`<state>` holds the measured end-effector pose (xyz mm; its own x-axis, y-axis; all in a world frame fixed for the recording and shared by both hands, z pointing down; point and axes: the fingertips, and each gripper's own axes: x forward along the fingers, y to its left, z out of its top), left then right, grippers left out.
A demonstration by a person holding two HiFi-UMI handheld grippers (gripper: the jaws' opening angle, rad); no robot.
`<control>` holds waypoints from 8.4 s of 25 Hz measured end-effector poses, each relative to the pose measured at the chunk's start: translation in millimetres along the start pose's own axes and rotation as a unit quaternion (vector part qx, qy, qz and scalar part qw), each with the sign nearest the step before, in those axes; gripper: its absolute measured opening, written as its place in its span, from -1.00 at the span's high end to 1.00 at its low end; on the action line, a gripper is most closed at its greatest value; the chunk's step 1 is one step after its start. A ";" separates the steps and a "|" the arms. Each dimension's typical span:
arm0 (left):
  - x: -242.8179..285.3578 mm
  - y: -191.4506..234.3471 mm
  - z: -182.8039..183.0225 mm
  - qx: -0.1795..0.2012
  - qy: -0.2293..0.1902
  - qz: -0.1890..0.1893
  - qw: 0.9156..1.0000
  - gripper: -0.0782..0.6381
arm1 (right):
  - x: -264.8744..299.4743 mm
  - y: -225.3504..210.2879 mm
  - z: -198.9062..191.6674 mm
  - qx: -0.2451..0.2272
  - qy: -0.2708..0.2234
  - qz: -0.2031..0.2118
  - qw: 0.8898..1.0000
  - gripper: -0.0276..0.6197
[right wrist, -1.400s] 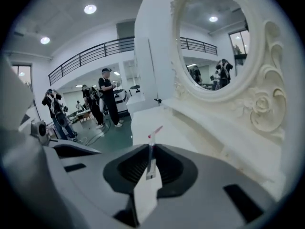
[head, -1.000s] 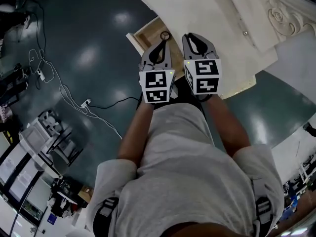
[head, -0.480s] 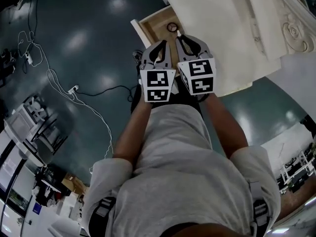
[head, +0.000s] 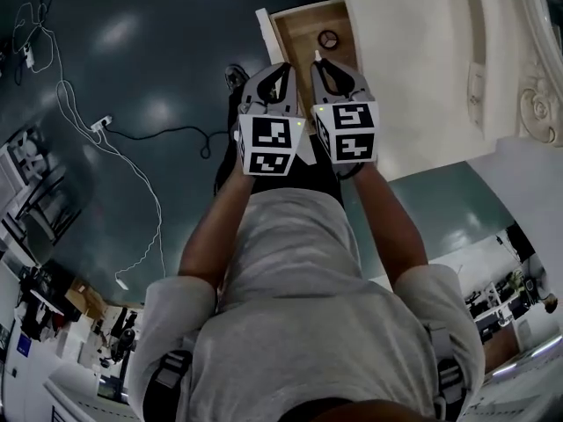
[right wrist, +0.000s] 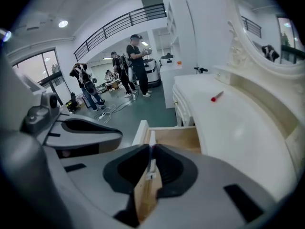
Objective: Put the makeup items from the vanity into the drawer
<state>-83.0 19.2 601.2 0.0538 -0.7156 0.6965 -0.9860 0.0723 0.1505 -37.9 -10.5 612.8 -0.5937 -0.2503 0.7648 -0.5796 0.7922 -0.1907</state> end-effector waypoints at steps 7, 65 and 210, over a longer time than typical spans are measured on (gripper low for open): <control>10.6 25.2 -18.6 -0.026 0.005 -0.011 1.000 0.76 | 41.6 4.7 -18.6 -0.003 0.037 -0.009 0.999 0.73; -17.6 71.6 87.4 0.121 -0.021 -0.135 0.983 0.76 | -64.1 16.1 37.2 0.131 -0.032 -0.176 0.975 0.87; 121.7 -65.7 76.7 0.689 0.133 -0.432 0.566 0.65 | -63.9 -59.2 9.2 0.469 -0.100 -0.382 0.790 0.87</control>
<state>-23.8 -125.9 622.3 0.4516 0.0744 0.8891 0.2493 -0.9673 -0.0457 29.3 -46.5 569.6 0.1072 -0.6129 0.7829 -0.9145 -0.3697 -0.1642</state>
